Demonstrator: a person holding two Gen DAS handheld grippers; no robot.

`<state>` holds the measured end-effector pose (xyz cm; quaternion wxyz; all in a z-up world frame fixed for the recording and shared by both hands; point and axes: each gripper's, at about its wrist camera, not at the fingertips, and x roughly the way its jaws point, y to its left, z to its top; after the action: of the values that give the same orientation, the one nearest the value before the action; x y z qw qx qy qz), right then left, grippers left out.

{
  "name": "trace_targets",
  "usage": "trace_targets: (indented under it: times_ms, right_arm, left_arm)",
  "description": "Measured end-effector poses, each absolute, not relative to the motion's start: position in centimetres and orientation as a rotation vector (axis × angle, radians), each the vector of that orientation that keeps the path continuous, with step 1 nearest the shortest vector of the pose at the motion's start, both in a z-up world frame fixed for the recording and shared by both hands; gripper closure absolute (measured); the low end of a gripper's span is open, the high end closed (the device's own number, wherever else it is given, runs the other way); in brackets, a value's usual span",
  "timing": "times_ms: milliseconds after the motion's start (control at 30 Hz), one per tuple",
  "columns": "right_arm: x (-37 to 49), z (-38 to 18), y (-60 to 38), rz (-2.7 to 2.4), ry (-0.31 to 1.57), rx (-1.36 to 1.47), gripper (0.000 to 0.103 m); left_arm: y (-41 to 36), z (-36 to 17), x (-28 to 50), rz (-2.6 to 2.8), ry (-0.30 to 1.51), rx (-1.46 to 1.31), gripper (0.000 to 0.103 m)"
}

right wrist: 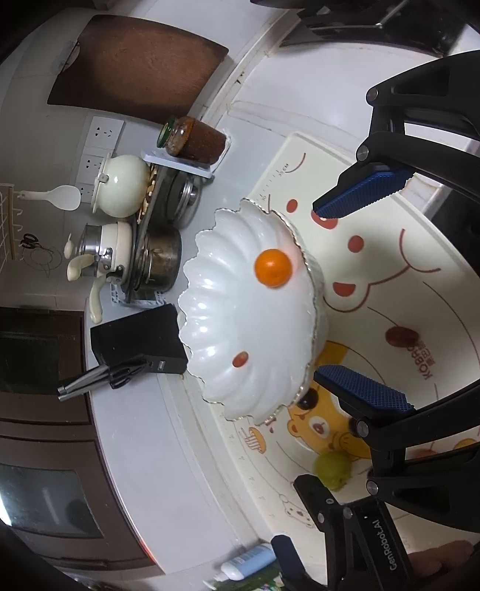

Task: Organize fruits
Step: 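Withdraw both tools from the bowl back toward the remaining fruits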

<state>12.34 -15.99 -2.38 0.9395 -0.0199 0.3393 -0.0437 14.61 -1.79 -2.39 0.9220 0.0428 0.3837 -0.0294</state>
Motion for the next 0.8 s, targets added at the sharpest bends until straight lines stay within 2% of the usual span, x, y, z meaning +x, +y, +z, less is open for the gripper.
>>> trace_targets:
  times_ms: [800]
  right_arm:
    - [10.3,-7.6,-13.9,-0.022,0.755,-0.057,0.021]
  left_arm:
    - [0.6,-7.5,9.8,0.021,0.831,0.034,0.01]
